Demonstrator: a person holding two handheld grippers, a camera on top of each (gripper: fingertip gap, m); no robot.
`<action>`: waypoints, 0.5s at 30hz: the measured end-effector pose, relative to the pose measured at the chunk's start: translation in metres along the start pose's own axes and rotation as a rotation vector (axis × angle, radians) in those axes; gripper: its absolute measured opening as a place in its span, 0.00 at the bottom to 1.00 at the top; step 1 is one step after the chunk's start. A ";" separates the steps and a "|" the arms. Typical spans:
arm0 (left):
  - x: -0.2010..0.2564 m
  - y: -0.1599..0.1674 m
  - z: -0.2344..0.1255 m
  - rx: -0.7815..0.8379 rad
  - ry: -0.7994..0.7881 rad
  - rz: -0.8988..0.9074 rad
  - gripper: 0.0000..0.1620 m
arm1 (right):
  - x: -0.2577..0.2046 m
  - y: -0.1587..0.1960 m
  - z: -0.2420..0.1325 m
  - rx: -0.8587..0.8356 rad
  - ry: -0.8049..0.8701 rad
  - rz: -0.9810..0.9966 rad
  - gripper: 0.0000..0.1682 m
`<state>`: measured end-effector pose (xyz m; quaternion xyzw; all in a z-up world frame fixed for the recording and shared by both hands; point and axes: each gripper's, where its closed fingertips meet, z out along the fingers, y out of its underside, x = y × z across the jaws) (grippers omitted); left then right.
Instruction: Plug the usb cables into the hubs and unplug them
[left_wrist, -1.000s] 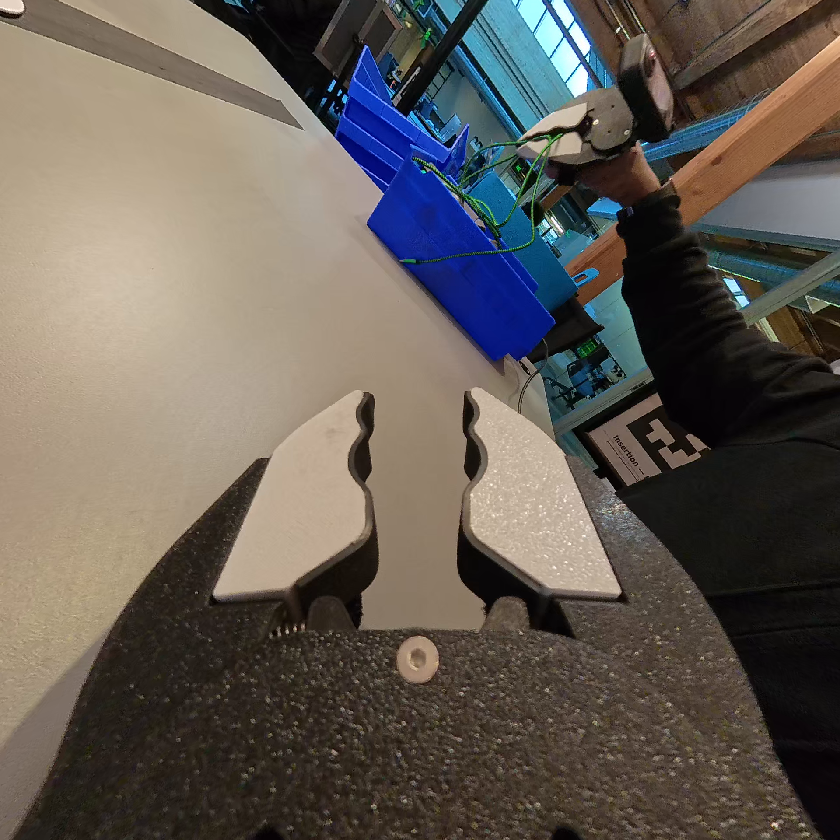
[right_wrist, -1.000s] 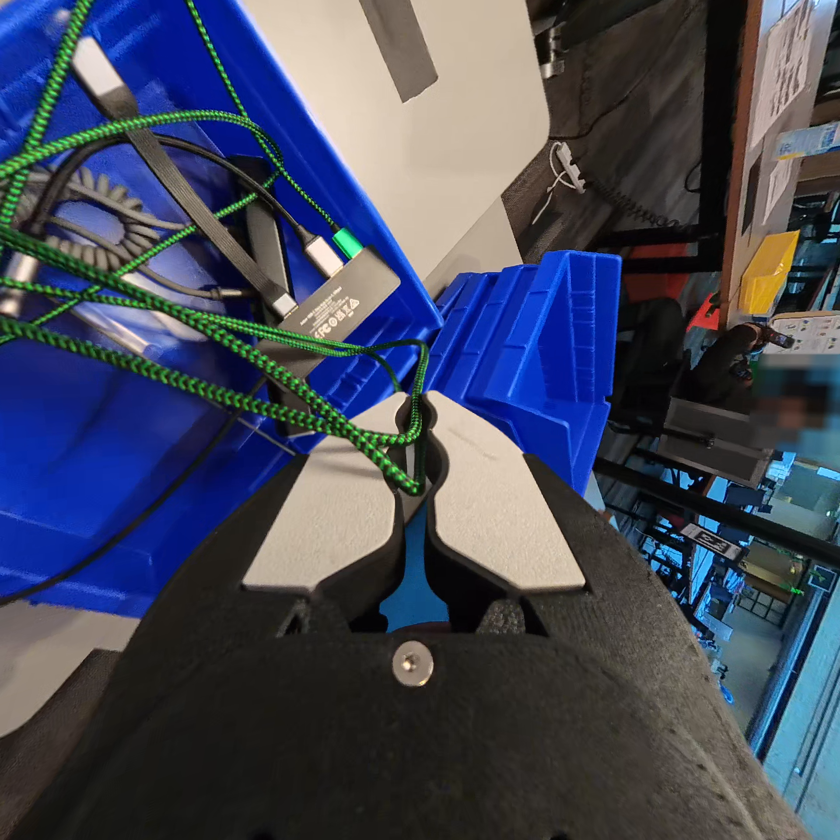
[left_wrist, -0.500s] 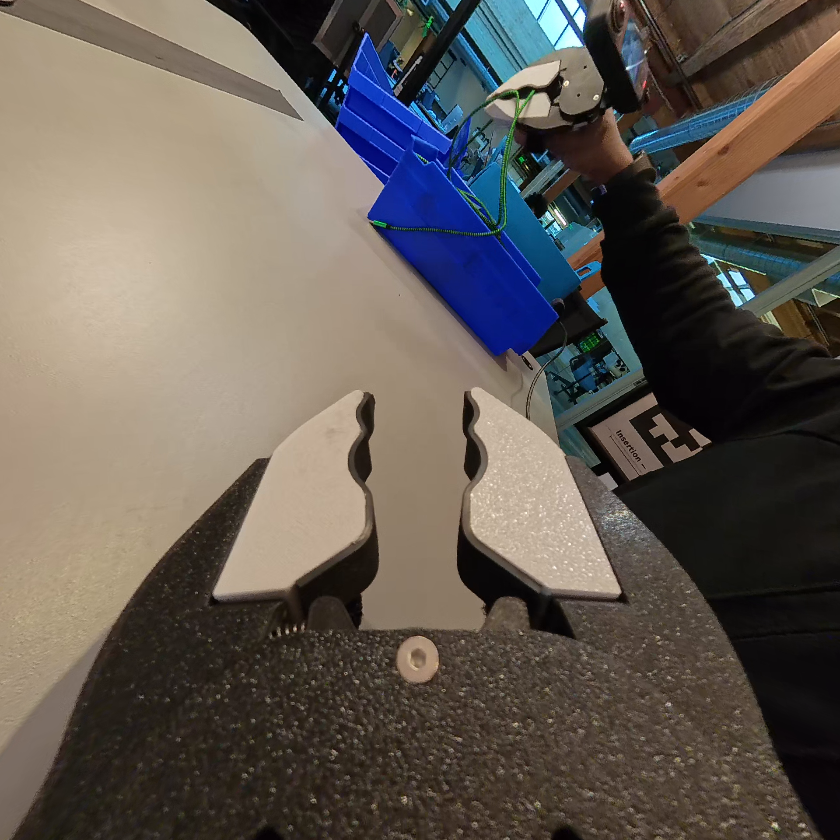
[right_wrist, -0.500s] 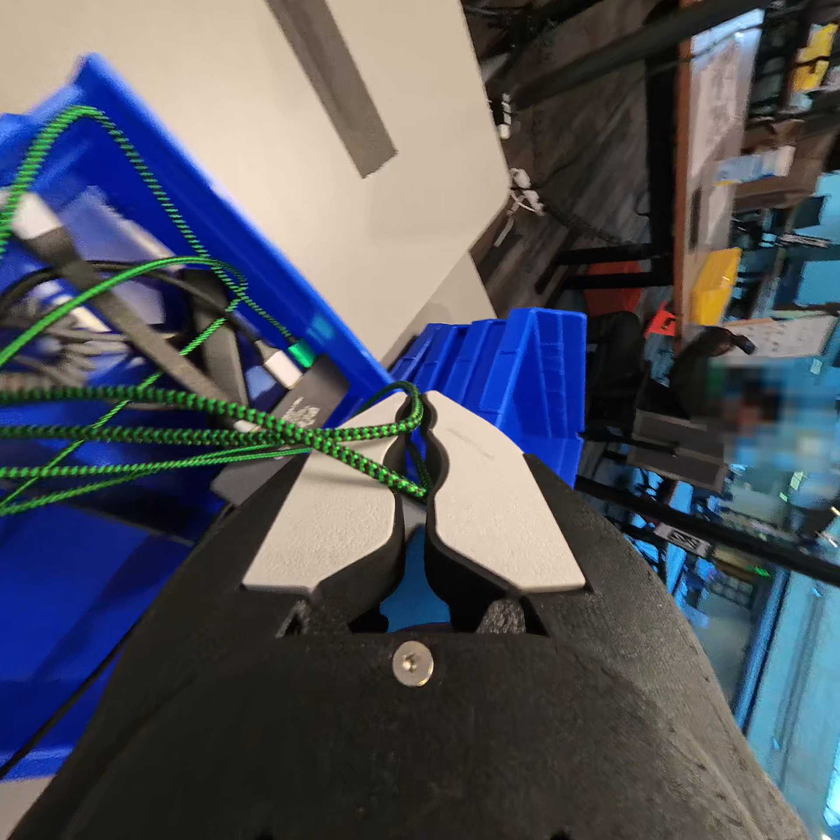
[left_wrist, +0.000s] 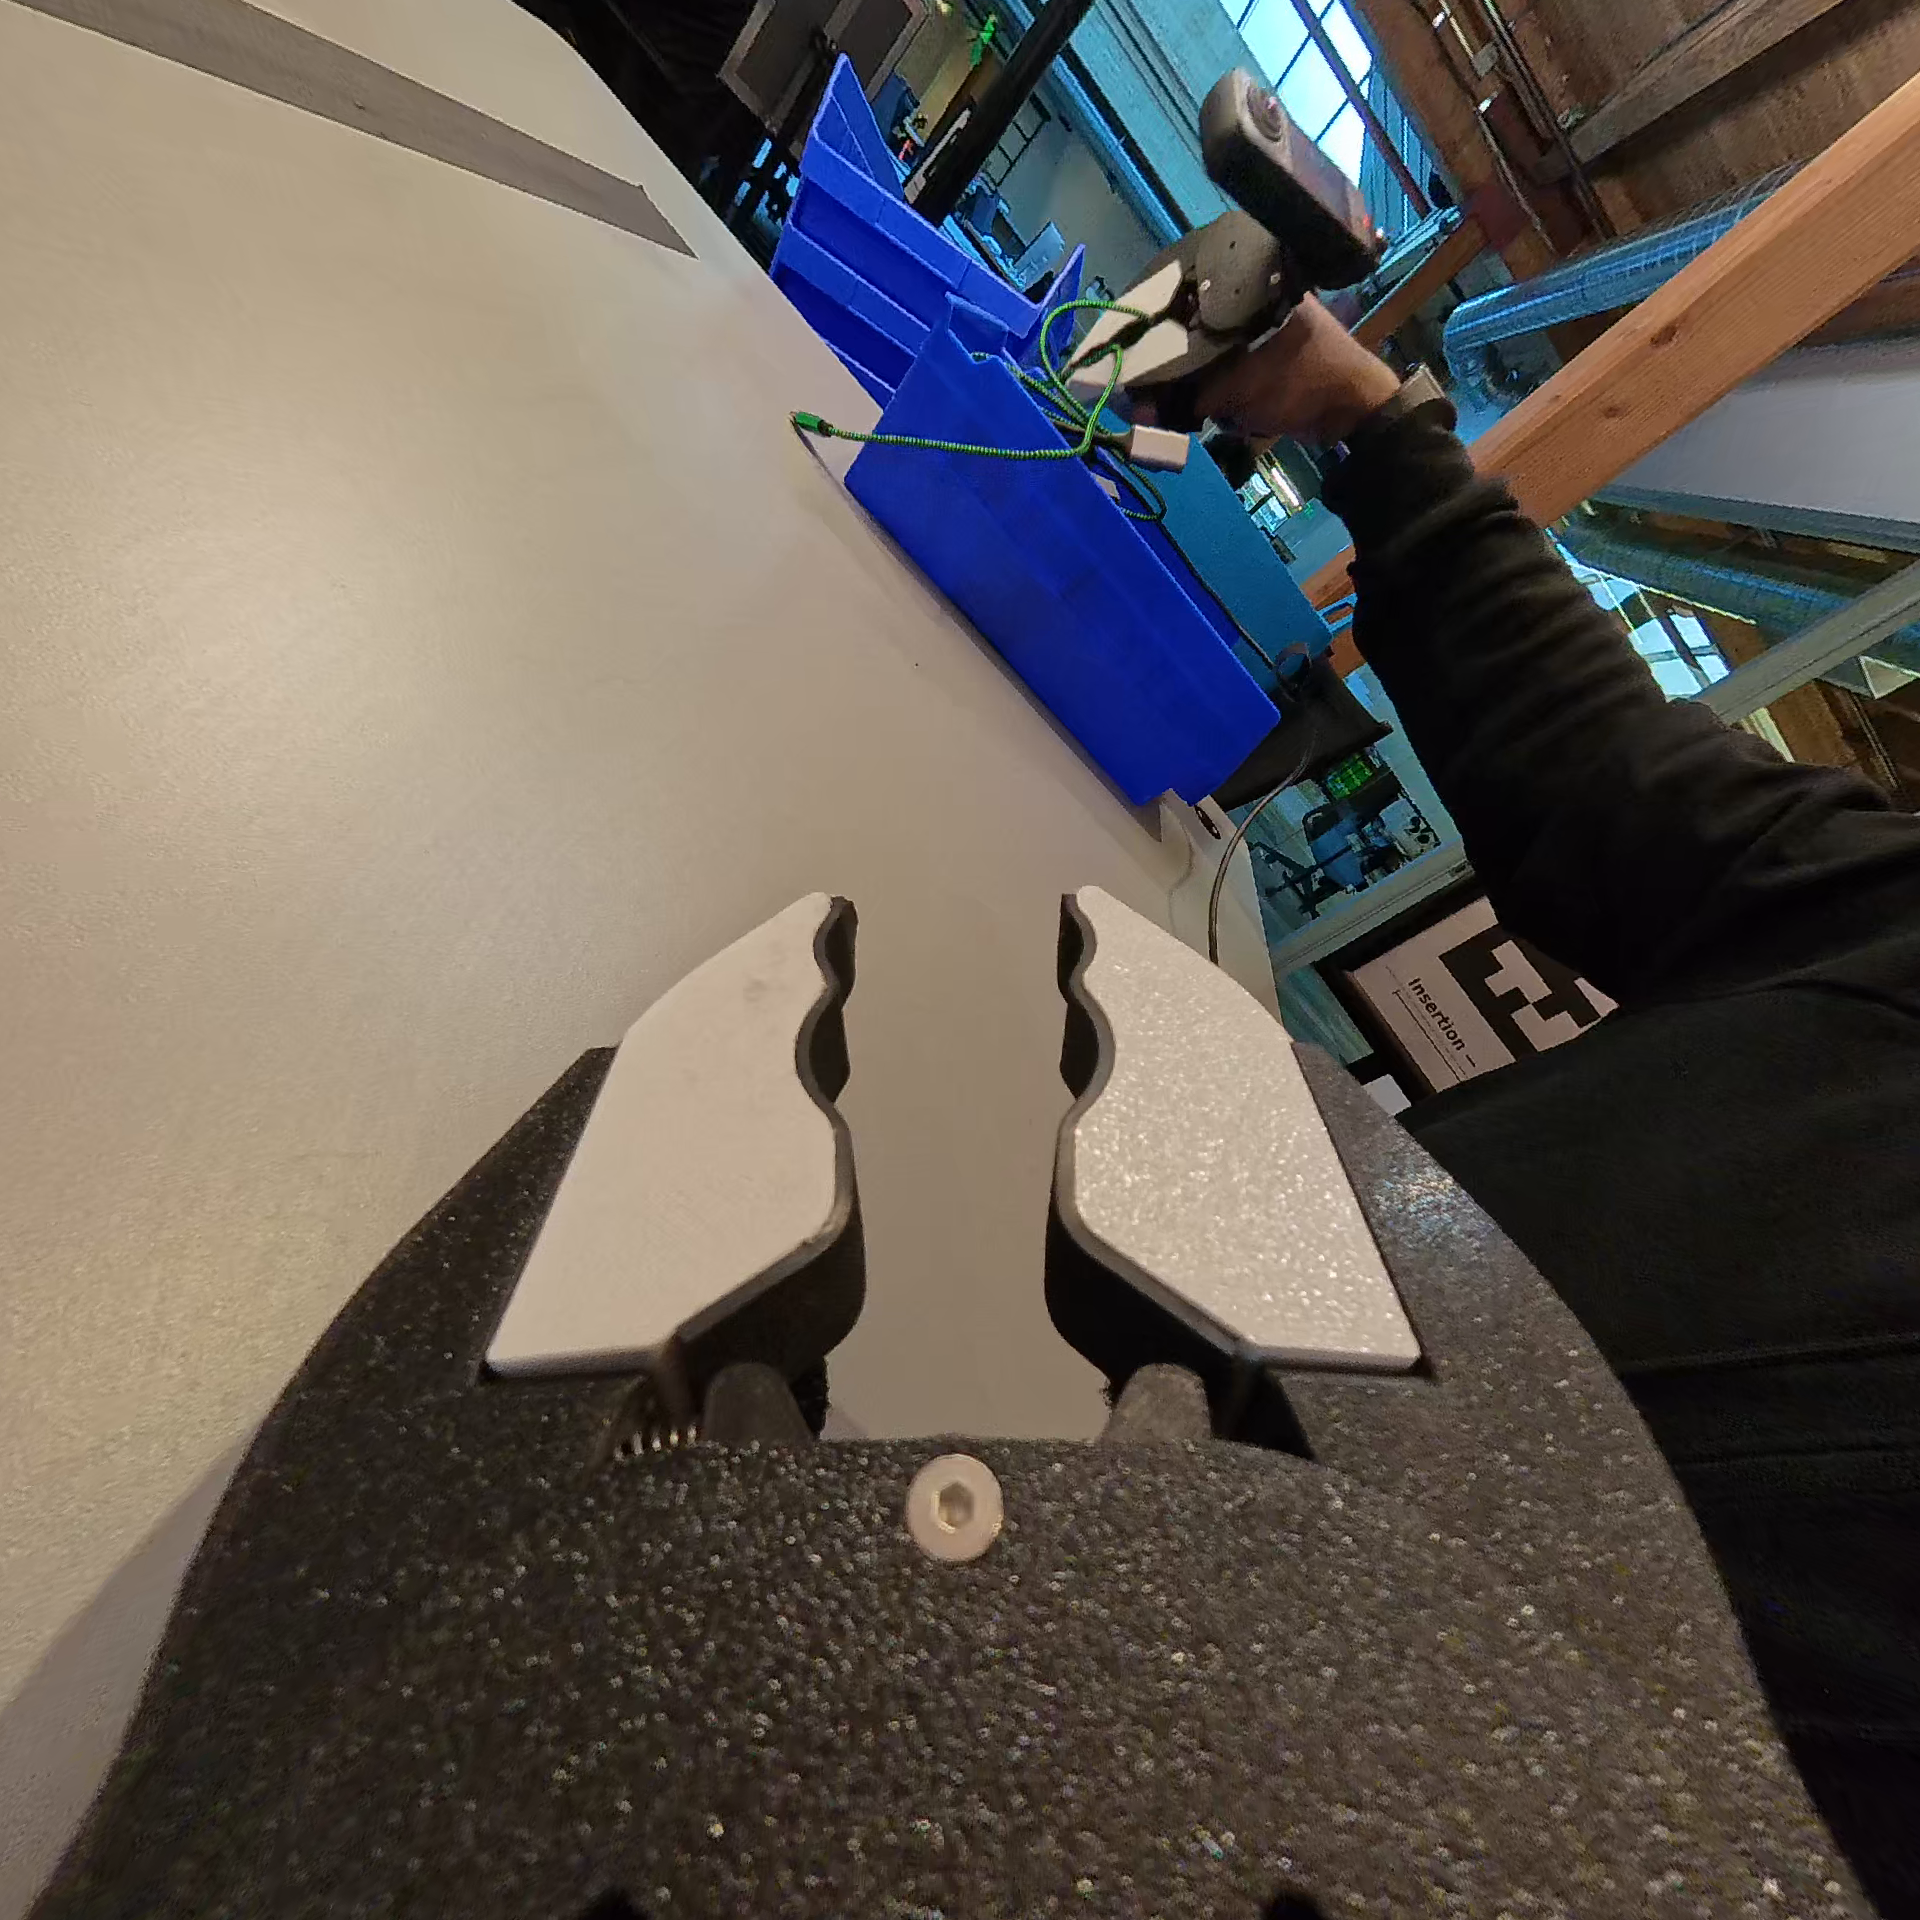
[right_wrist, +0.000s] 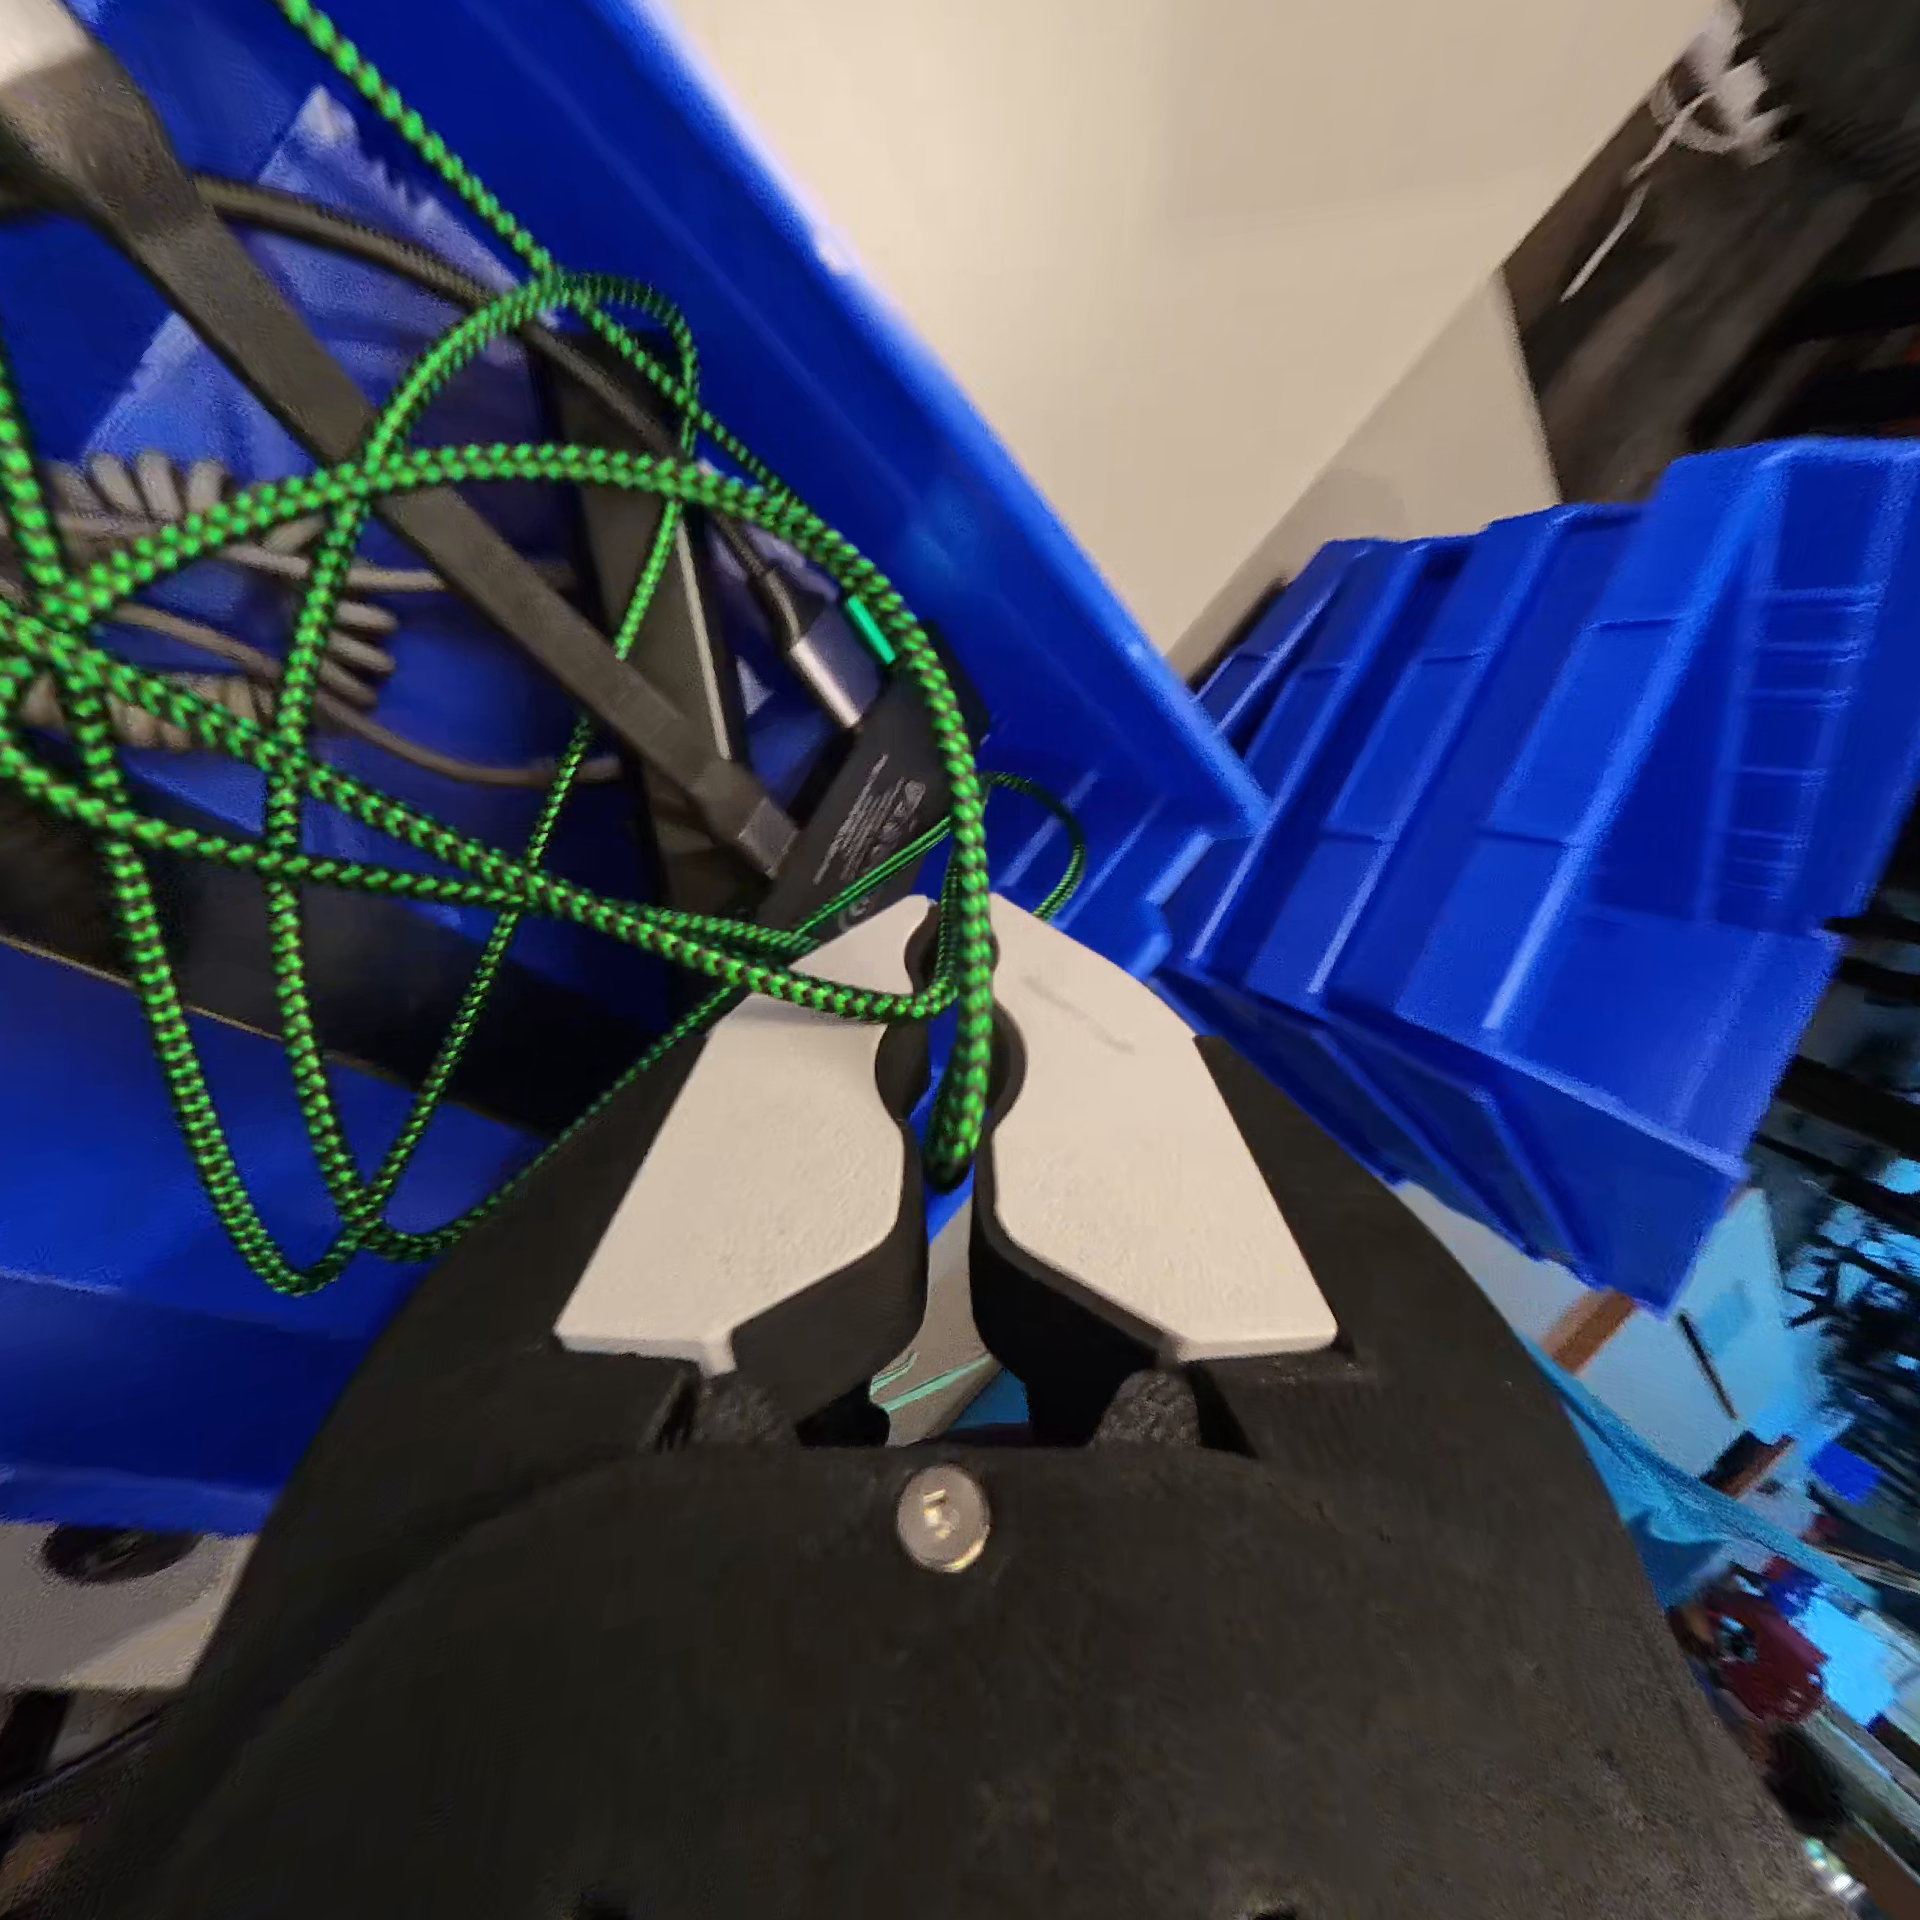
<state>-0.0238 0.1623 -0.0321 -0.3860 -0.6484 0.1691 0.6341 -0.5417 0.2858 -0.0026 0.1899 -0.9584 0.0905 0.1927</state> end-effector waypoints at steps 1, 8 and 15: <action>0.000 0.000 0.000 0.003 0.000 -0.001 0.23 | -0.005 0.006 0.005 -0.025 -0.038 0.008 0.01; 0.000 -0.001 -0.001 0.005 0.001 -0.005 0.23 | -0.006 0.017 0.001 -0.036 -0.014 -0.047 0.15; 0.000 0.000 0.000 0.003 0.002 -0.005 0.23 | 0.006 0.024 -0.027 -0.007 0.019 -0.046 0.30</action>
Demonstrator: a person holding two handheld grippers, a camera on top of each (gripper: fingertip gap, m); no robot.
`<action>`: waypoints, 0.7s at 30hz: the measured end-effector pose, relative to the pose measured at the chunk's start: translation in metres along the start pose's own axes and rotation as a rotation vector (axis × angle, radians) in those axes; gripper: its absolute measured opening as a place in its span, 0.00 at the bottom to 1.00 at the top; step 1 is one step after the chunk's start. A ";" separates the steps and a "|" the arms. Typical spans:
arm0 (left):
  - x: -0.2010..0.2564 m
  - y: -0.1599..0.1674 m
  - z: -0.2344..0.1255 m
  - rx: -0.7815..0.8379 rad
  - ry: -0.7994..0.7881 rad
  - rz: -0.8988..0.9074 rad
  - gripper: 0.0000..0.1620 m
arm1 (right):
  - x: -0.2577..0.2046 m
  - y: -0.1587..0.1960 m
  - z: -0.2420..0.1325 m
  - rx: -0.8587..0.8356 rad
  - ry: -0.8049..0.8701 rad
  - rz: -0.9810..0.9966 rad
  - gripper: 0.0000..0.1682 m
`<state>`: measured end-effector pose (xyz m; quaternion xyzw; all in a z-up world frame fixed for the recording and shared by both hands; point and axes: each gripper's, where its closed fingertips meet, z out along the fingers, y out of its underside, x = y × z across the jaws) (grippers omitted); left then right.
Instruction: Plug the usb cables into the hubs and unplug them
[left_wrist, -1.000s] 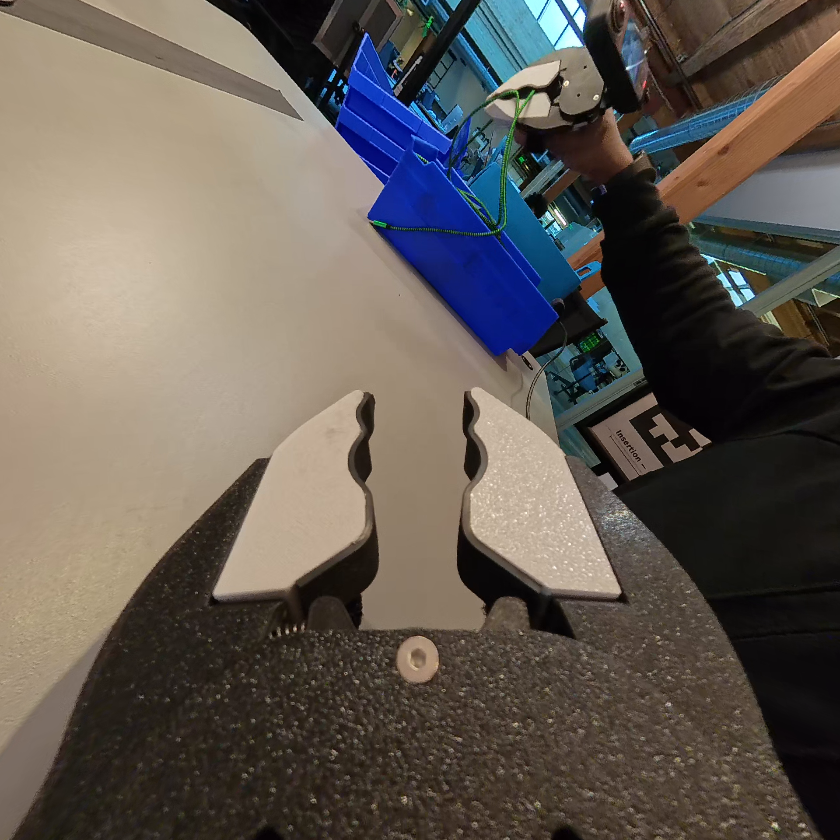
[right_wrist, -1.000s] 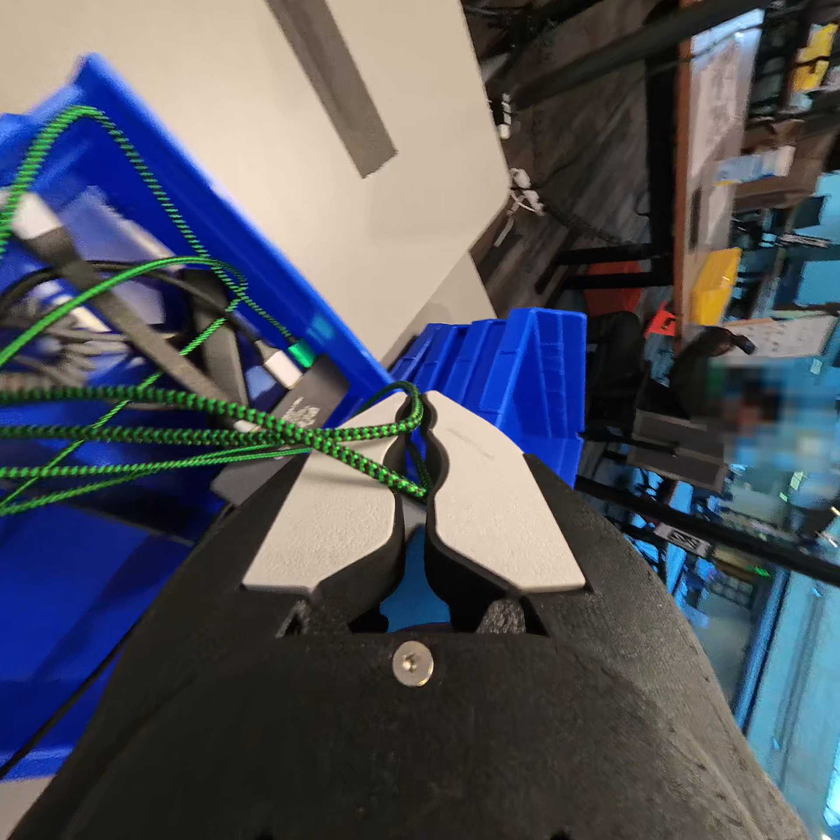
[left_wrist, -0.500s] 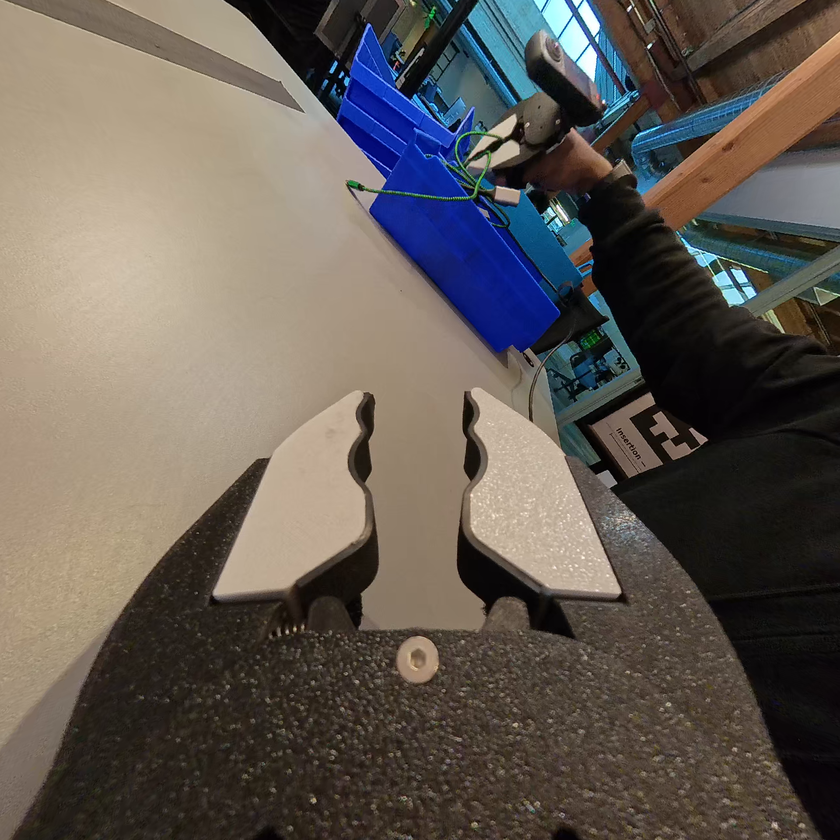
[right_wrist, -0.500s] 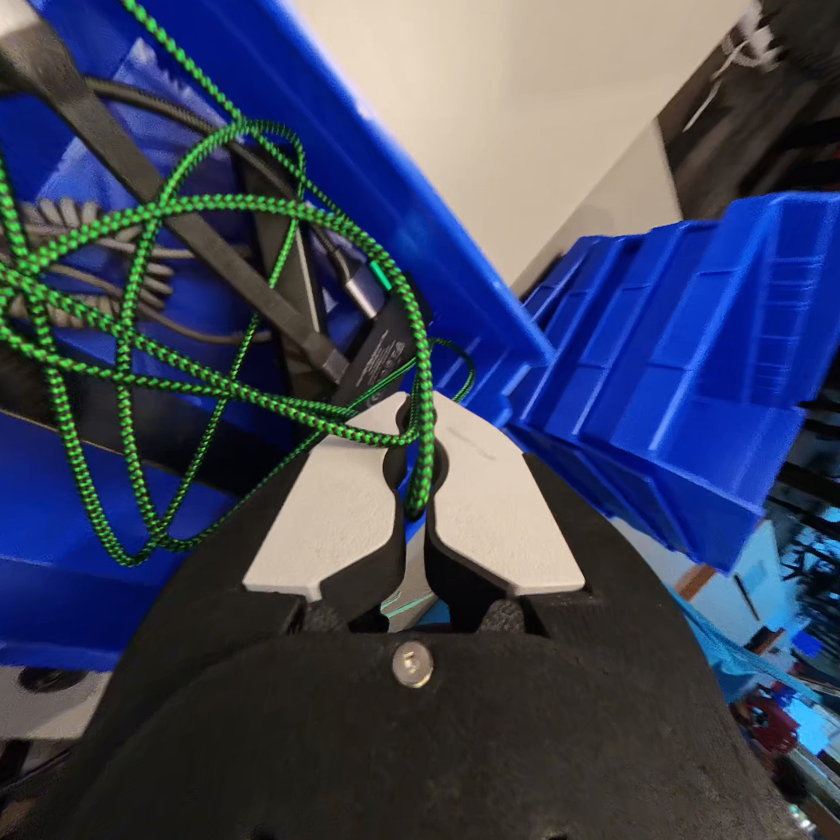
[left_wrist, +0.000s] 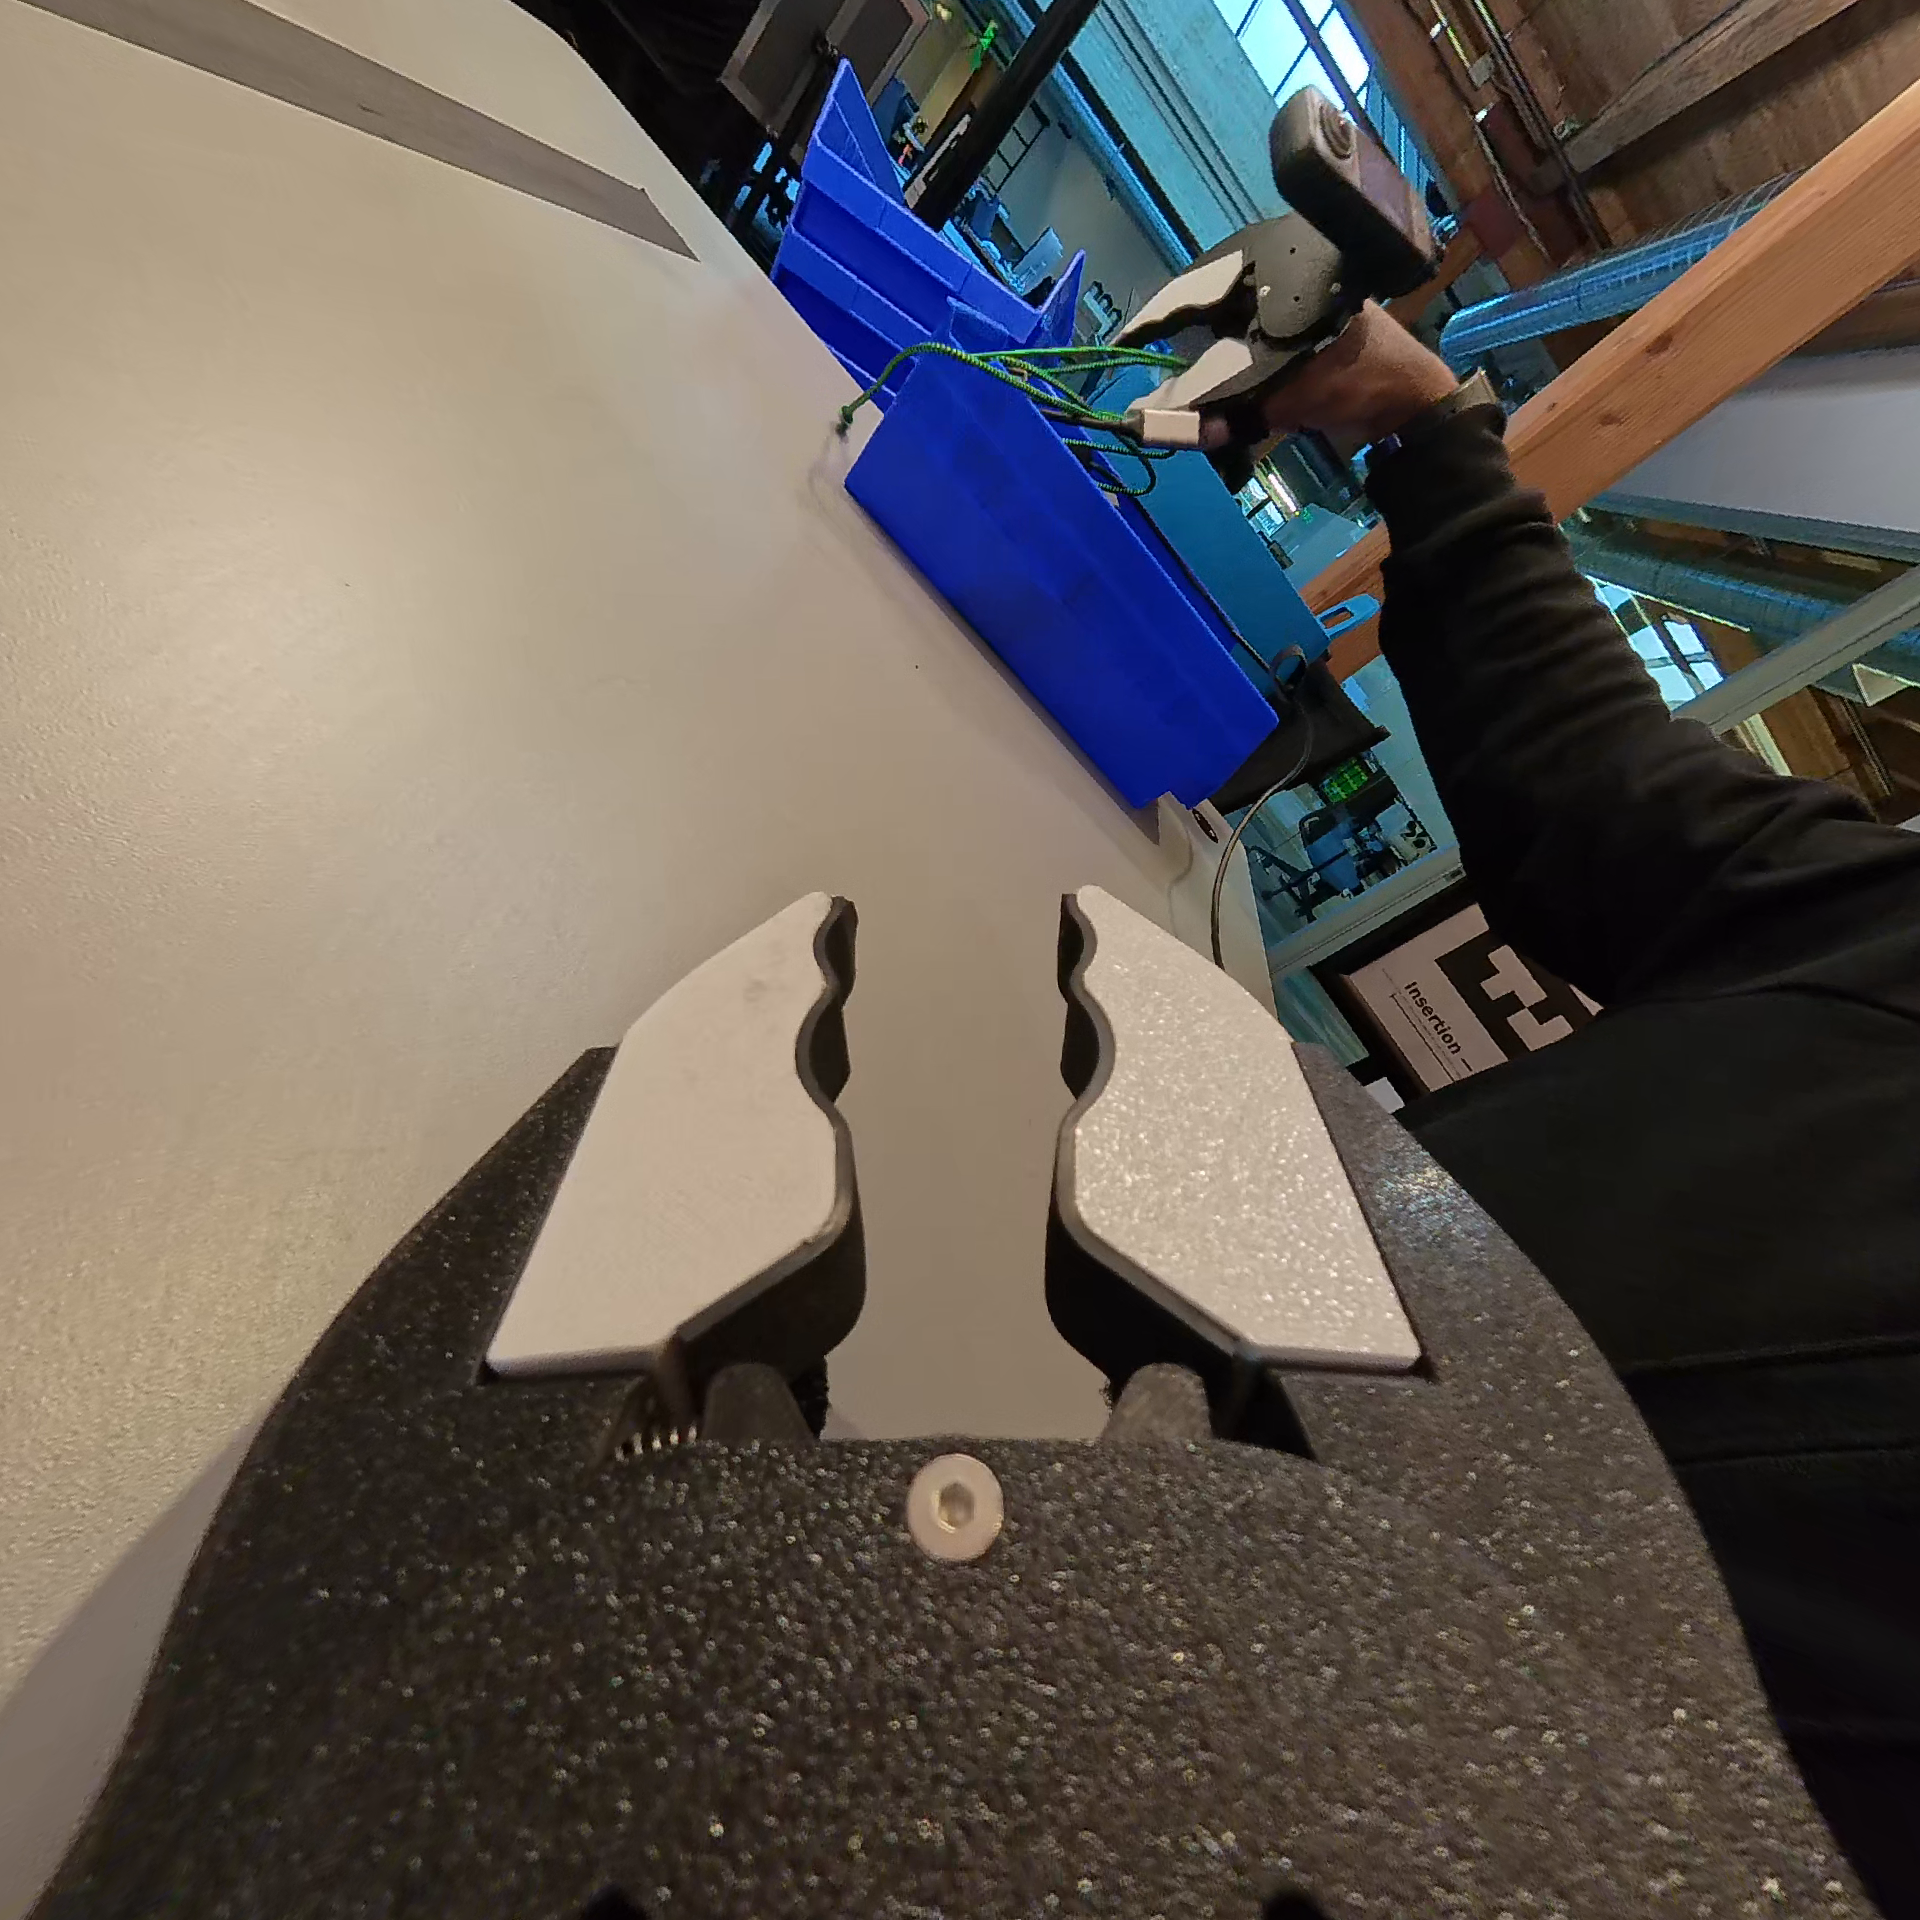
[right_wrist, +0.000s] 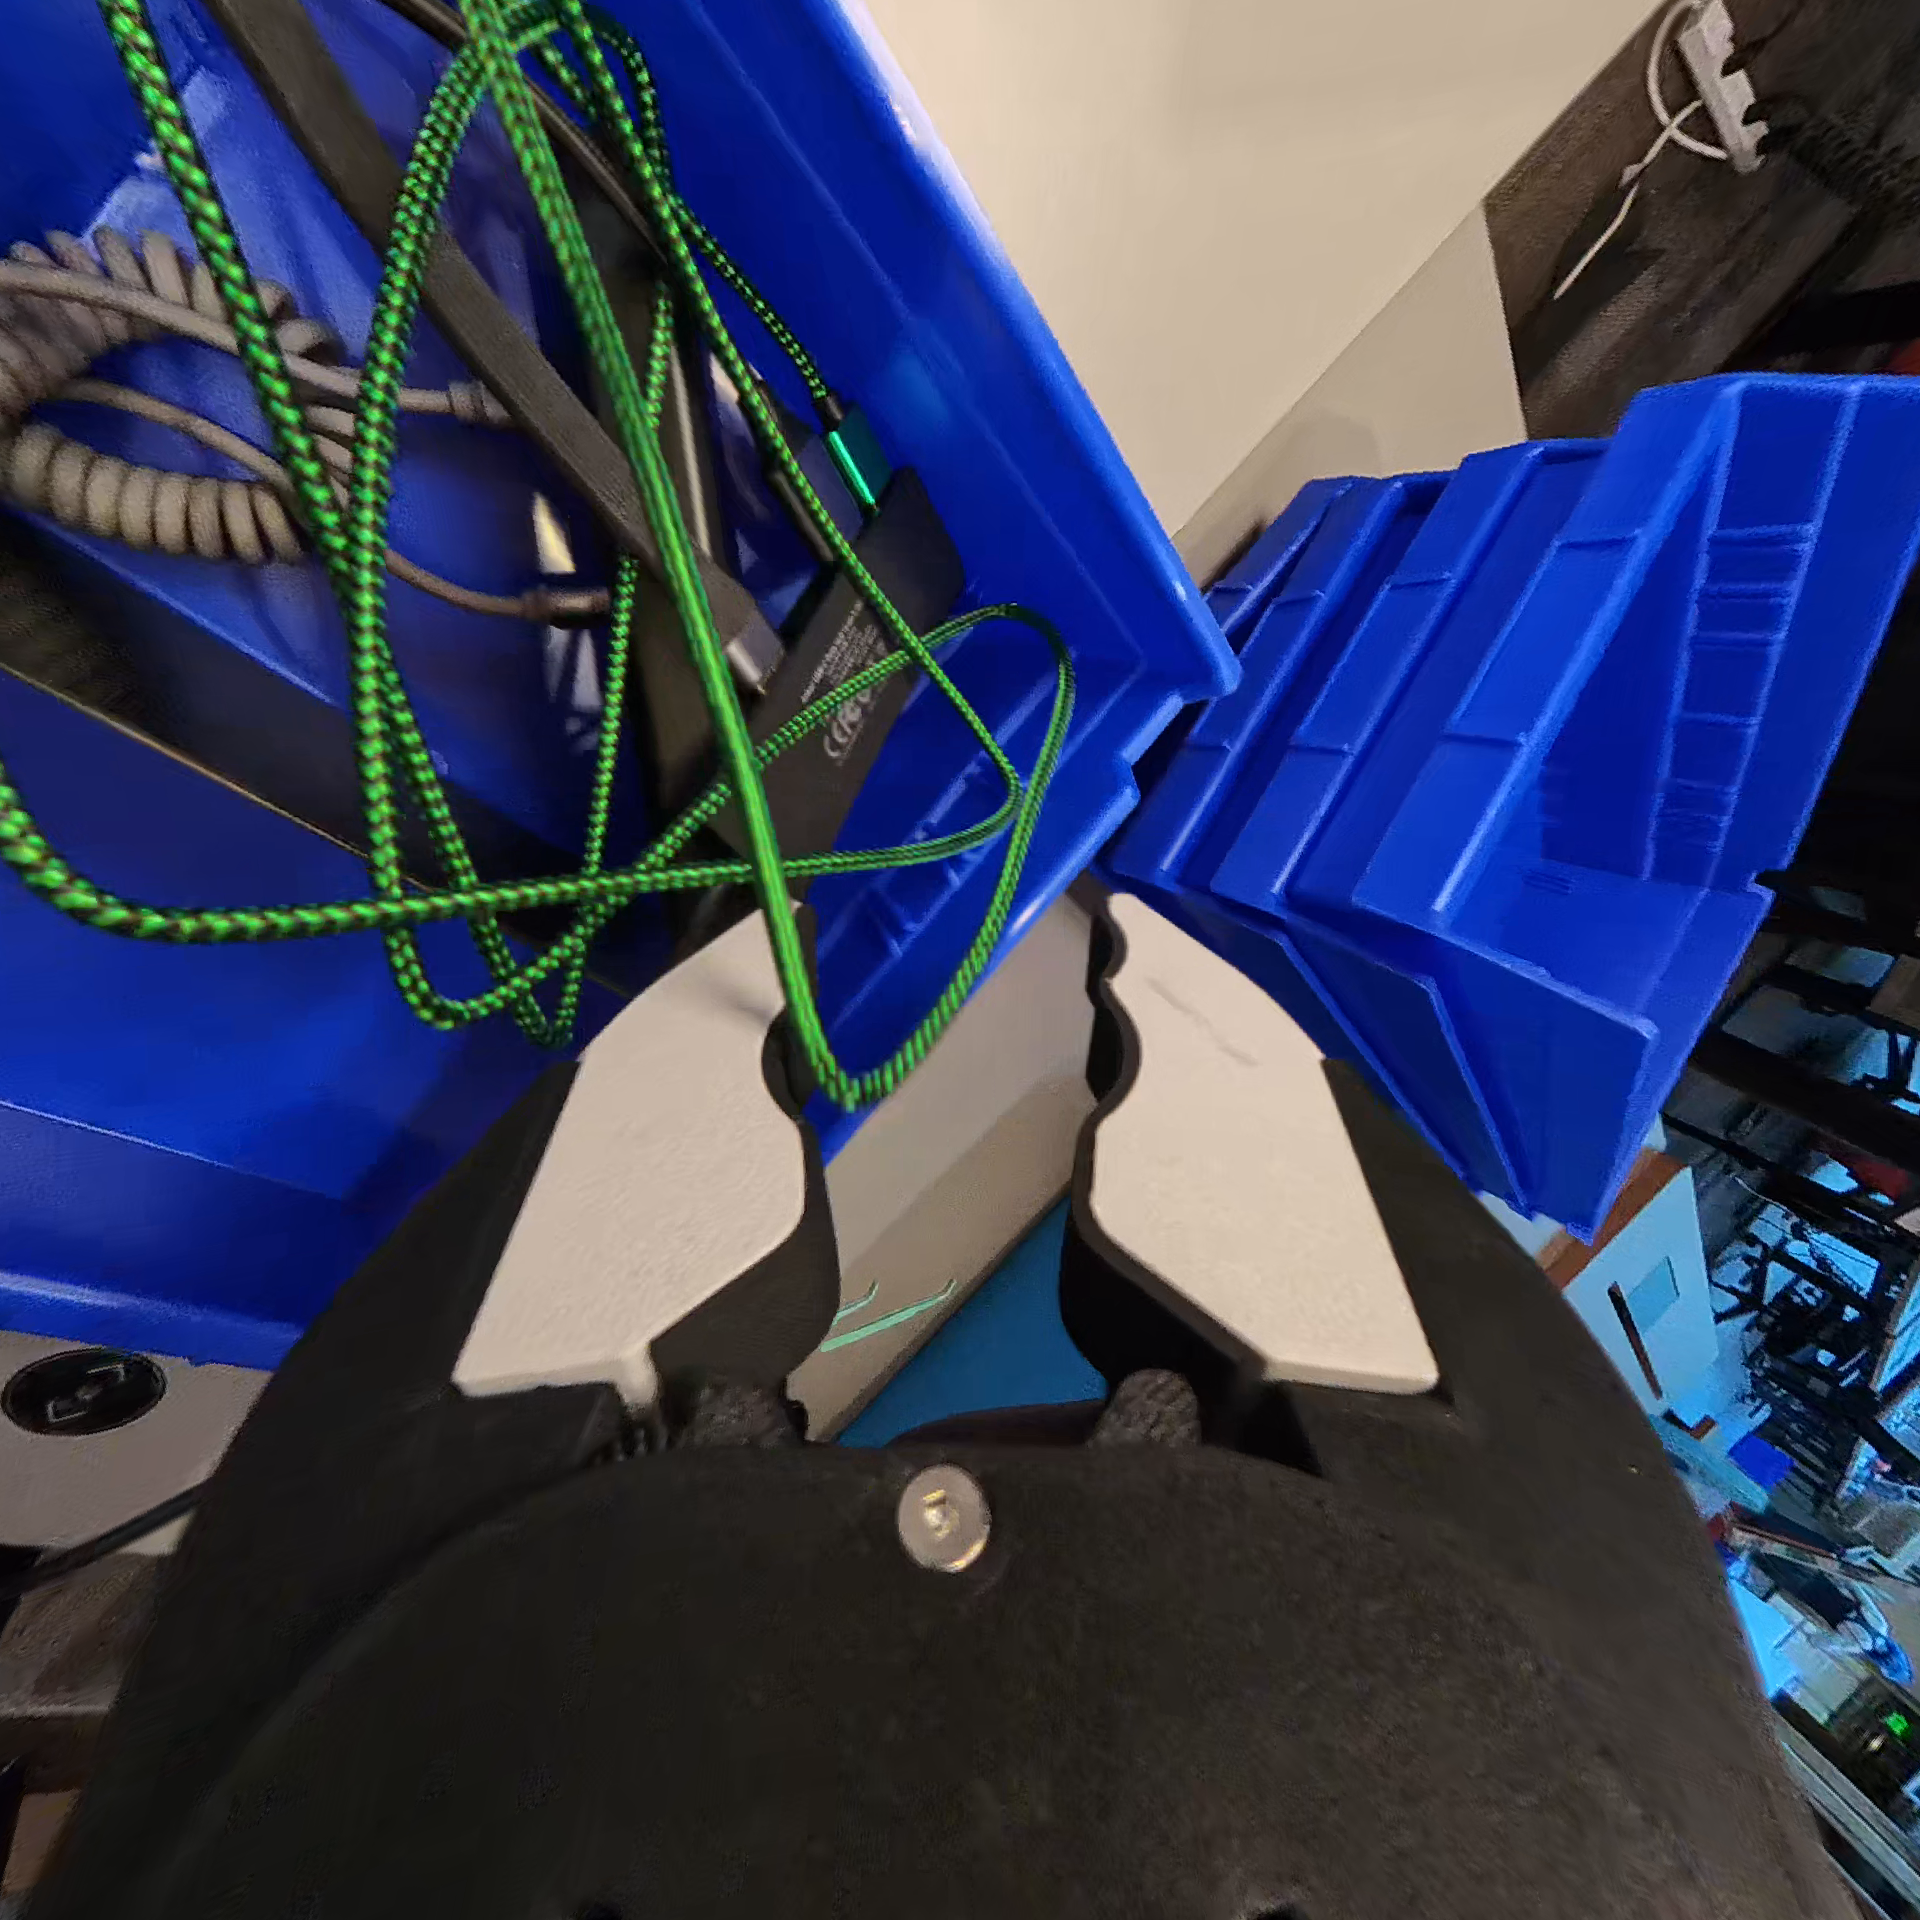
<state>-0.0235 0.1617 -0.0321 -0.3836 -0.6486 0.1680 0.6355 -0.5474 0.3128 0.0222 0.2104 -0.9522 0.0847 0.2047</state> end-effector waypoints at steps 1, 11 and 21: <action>0.000 0.000 0.000 -0.001 0.000 0.001 0.23 | 0.003 0.000 -0.004 0.010 0.011 0.006 0.30; 0.000 0.001 0.000 -0.004 -0.002 0.001 0.23 | 0.037 -0.014 -0.072 0.042 0.227 0.046 0.28; 0.000 0.003 0.002 -0.017 -0.013 0.016 0.23 | -0.107 -0.162 -0.041 0.097 -0.064 -0.269 0.24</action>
